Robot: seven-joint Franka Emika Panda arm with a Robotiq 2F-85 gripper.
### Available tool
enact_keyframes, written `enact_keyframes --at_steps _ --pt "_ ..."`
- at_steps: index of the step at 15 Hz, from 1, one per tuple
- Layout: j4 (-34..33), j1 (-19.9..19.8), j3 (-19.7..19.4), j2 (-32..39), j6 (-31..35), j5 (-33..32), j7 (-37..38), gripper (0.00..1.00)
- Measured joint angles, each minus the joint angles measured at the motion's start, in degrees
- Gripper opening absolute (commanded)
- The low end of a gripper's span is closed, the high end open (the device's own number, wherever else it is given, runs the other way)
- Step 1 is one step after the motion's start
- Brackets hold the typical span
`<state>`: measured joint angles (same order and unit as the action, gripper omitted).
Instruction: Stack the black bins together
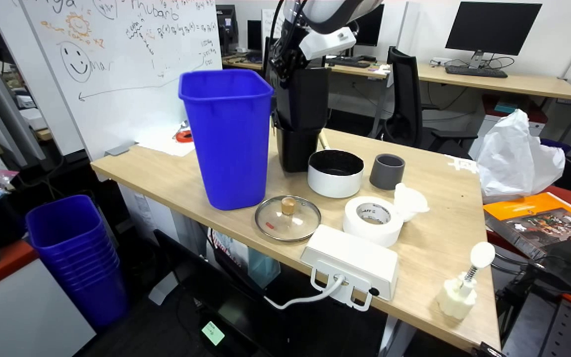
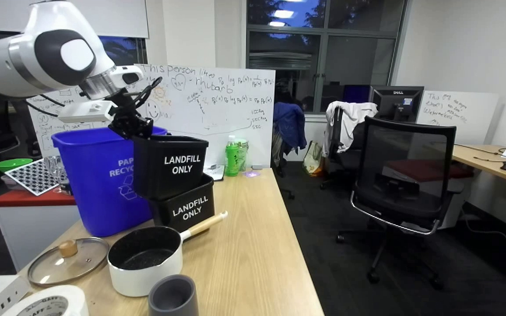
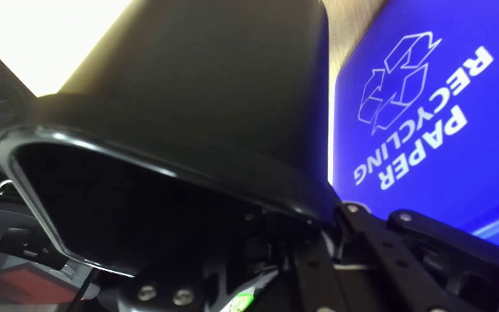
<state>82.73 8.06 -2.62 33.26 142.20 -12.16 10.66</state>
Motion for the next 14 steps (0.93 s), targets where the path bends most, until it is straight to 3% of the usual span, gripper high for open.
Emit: enact_keyframes --at_steps 7,8,9,14 --pt "-5.8 0.0 -1.8 6.7 3.1 0.0 1.0 0.03" --pt "-6.0 0.0 -1.9 7.1 3.1 0.1 1.2 0.36" --pt "-6.0 0.1 -1.9 7.3 3.2 0.2 1.5 0.37" --pt "-6.8 0.1 -1.1 7.5 4.4 1.9 1.7 0.72"
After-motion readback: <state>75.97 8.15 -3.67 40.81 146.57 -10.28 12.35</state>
